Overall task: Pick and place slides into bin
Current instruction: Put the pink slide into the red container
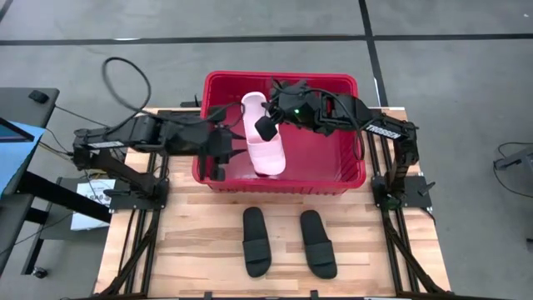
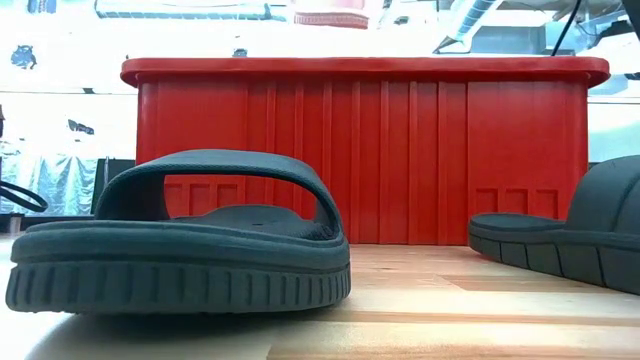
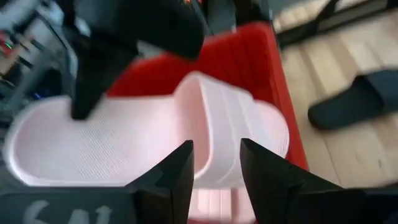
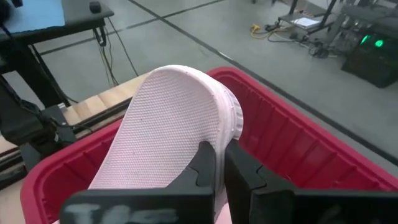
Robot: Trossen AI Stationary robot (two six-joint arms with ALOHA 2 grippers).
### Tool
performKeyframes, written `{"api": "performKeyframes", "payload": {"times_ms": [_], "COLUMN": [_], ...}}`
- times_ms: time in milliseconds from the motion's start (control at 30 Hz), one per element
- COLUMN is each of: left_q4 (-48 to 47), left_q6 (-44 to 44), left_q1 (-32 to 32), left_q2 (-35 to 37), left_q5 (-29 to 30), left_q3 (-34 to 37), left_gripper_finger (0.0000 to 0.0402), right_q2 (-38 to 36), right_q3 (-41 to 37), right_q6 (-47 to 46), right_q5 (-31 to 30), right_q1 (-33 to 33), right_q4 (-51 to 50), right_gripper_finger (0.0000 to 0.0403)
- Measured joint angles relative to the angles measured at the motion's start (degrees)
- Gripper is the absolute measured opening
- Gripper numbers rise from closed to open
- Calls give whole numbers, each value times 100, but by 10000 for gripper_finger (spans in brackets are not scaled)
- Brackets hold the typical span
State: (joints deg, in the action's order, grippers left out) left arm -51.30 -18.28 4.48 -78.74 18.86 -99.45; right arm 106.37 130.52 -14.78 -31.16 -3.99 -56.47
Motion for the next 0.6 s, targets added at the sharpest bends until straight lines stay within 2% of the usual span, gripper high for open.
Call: {"api": "performKeyframes", "payload": {"times_ms": [167,333,467,600], "left_q4": [-227,-238,-200,-138], "left_q6": [5,7,67,85], "left_q1": [-139,-139,-138,-137], "left_q2": [-310,-374,-380,-395], "left_q5": [-464,-525,-800,-767], "left_q3": [-194,-200,-200,-200], "left_gripper_finger": [124,124,124,124], "right_q2": [0,0,0,0], "right_q3": [0,0,0,0], "right_q6": [120,223,287,329], "right_q5": [-204,-387,-404,-399], "right_q1": [153,290,327,334], "right_q4": [2,11,88,162], "right_gripper_finger": [0,0,0,0]}}
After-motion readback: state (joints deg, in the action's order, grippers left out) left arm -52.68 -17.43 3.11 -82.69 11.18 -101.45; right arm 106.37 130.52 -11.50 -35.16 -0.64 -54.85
